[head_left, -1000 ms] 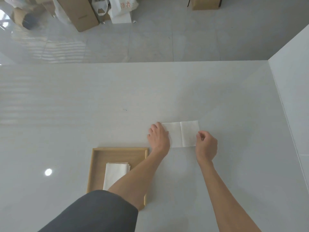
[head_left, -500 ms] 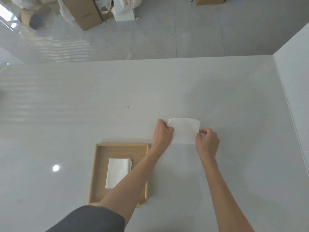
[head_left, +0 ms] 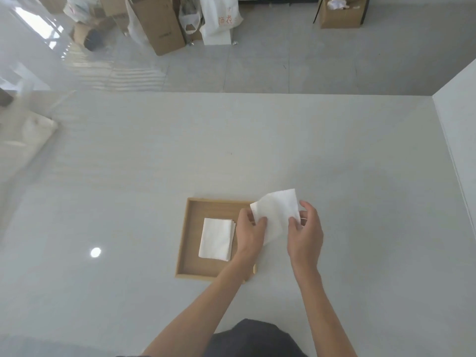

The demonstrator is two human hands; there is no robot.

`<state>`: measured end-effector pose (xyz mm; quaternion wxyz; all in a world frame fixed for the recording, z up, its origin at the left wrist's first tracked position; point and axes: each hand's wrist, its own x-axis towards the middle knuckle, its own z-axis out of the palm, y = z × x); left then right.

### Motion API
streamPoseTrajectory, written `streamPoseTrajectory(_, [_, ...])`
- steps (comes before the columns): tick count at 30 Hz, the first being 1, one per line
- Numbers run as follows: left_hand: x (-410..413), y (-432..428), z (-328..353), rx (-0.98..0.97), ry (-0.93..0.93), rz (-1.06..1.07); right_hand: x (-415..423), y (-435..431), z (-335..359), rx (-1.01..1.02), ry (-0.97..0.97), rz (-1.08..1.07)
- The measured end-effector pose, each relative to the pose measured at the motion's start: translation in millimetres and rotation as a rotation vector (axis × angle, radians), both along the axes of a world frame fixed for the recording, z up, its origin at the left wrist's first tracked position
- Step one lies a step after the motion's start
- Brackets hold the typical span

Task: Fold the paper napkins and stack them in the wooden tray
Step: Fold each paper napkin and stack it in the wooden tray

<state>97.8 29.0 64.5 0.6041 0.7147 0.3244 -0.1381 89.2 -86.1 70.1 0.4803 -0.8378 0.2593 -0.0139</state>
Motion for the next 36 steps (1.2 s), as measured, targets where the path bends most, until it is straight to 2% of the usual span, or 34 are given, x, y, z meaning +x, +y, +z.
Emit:
streamPoseTrajectory(6, [-37.4, 41.1, 17.5, -0.213, -0.041, -0.053, -55.4, 64.9, 11.8, -0.171, -0.059, 0.208])
streamPoseTrajectory(12, [-66.3, 76.8, 23.8, -0.403, 0.045, -0.067, -88.6, 99.4, 11.8, -0.248, -0.087, 0.316])
streamPoseTrajectory(19, [-82.9, 115.9, 28.9, -0.332, 0.033, -0.1, -107.8, 125.8, 14.5, -0.431, -0.071, 0.562])
streamPoseTrajectory(21, [-83.5, 129.6, 32.1, -0.283, 0.033, -0.1, -107.0, 128.8, 21.5, -0.327, -0.06, 0.528])
streamPoseTrajectory(24, [-80.7, 149.7, 33.7, -0.227, 0.027, -0.139, -98.3, 123.9, 23.1, -0.138, -0.074, 0.315])
streamPoseTrajectory(25, [-78.3, 155.2, 35.1, -0.224, 0.022, -0.159, -93.7, 120.3, 22.3, -0.019, -0.037, 0.266])
streamPoseTrajectory(27, [-73.0, 166.8, 35.9, -0.235, 0.006, -0.208, -84.1, 118.0, 21.4, 0.341, 0.083, 0.251])
streamPoseTrajectory(29, [-67.3, 177.0, 35.5, -0.247, -0.002, -0.263, -76.7, 119.4, 19.1, 0.561, 0.152, 0.256])
streamPoseTrajectory(31, [-62.4, 184.7, 30.6, -0.21, -0.001, -0.298, -71.3, 122.0, 16.4, 0.604, 0.167, 0.234])
streamPoseTrajectory(36, [-51.3, 198.6, 12.9, -0.078, -0.031, -0.279, -65.1, 131.0, 3.0, 0.564, 0.158, 0.162])
